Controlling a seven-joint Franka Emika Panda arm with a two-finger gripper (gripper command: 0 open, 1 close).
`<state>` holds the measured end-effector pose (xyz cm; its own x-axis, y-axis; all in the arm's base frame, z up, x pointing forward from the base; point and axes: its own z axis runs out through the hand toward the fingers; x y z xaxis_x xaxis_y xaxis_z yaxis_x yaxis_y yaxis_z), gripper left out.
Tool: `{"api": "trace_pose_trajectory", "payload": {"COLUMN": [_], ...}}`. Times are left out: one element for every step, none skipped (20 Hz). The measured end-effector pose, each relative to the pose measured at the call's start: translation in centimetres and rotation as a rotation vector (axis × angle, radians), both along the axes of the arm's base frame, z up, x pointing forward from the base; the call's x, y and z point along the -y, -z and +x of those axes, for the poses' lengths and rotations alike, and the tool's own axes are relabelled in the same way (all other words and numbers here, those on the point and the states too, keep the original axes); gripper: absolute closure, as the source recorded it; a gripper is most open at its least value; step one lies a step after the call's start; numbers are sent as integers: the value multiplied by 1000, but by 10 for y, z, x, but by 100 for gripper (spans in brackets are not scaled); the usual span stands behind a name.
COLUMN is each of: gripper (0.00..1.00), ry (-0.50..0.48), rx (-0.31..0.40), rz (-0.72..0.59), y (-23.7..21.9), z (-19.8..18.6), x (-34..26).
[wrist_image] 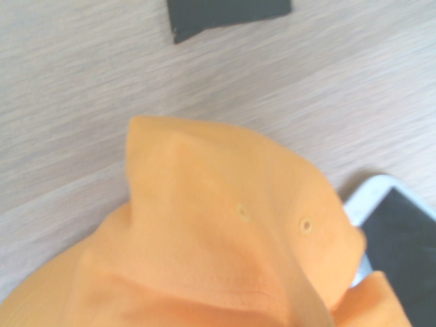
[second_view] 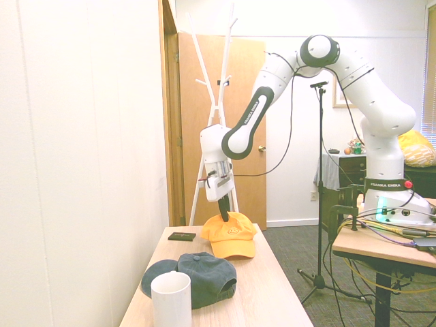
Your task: Hang the cap
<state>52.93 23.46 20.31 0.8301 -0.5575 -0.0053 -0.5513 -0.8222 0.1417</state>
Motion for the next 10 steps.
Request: {"api": "trace_pose_trajectory", "payload": {"gripper": [100,100,100,100,100,100,100,100,100,100], "ry": [-9,-19,-30,-44,-58,-69,-80,-87,-95,-101], "rx": [4,12,25,42,59,75,87,97,109,120], "rz": [-26,-62,-104,-152,-199,-243,-280,-309,-337,-367], "y": [-12,-24,-36,-49,-62,-74,-85,-95,-105,-116], "z": [-1,-4,-7,-9,-10,-10,-11,-12,-13,-12], "x": [2,5,9,12,15,19,21,23,25,26]}}
